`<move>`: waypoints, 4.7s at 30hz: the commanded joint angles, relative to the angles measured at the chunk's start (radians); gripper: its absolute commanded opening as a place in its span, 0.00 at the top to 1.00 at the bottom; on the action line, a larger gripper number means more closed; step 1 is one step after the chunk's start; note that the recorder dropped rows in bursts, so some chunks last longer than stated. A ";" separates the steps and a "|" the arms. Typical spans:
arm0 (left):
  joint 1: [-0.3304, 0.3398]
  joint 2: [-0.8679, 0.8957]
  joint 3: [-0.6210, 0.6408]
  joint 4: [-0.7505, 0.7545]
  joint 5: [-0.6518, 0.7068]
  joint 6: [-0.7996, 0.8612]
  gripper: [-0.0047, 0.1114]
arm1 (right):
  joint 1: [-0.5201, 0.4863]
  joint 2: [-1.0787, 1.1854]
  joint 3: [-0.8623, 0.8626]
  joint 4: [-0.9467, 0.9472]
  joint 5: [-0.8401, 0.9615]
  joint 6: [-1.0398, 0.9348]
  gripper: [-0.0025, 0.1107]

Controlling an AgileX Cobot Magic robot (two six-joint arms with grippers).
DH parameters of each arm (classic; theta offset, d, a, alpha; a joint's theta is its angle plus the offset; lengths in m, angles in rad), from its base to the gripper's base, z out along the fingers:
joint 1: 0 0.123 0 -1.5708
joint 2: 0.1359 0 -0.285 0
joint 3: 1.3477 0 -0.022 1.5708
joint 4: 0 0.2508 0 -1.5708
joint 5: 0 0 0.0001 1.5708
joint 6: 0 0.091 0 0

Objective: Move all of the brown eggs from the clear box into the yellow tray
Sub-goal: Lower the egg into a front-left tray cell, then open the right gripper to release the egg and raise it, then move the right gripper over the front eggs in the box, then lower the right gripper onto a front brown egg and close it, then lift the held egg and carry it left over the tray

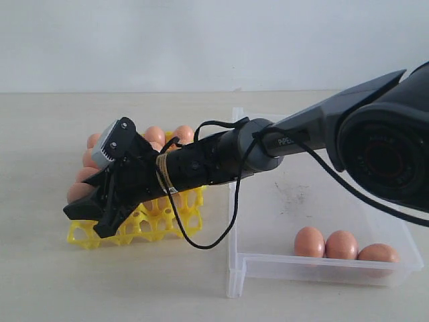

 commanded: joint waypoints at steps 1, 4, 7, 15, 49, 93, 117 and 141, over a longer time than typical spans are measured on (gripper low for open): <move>0.002 -0.003 0.004 -0.005 -0.014 0.000 0.93 | 0.024 -0.001 -0.022 -0.016 0.034 -0.010 0.98; 0.002 -0.003 0.004 -0.005 -0.014 0.000 0.93 | 0.037 -0.001 -0.022 -0.018 0.082 -0.021 0.98; 0.002 -0.003 0.004 -0.005 -0.014 0.000 0.93 | 0.037 -0.001 -0.022 -0.016 0.105 -0.018 0.98; 0.002 -0.003 0.004 -0.005 -0.014 0.000 0.93 | 0.037 -0.001 -0.022 0.004 0.122 -0.010 0.97; 0.002 -0.003 0.004 -0.005 -0.014 0.000 0.93 | -0.034 -0.490 0.044 -0.446 0.367 0.718 0.98; 0.002 -0.003 0.004 -0.005 -0.014 0.000 0.93 | -0.356 -0.585 0.350 1.485 1.851 -0.962 0.39; 0.002 -0.003 0.004 -0.005 -0.014 0.000 0.93 | -0.356 -0.409 0.352 1.564 1.879 -0.966 0.54; 0.002 -0.003 0.004 -0.005 -0.014 0.000 0.93 | -0.356 -0.575 0.377 1.526 1.191 -1.147 0.98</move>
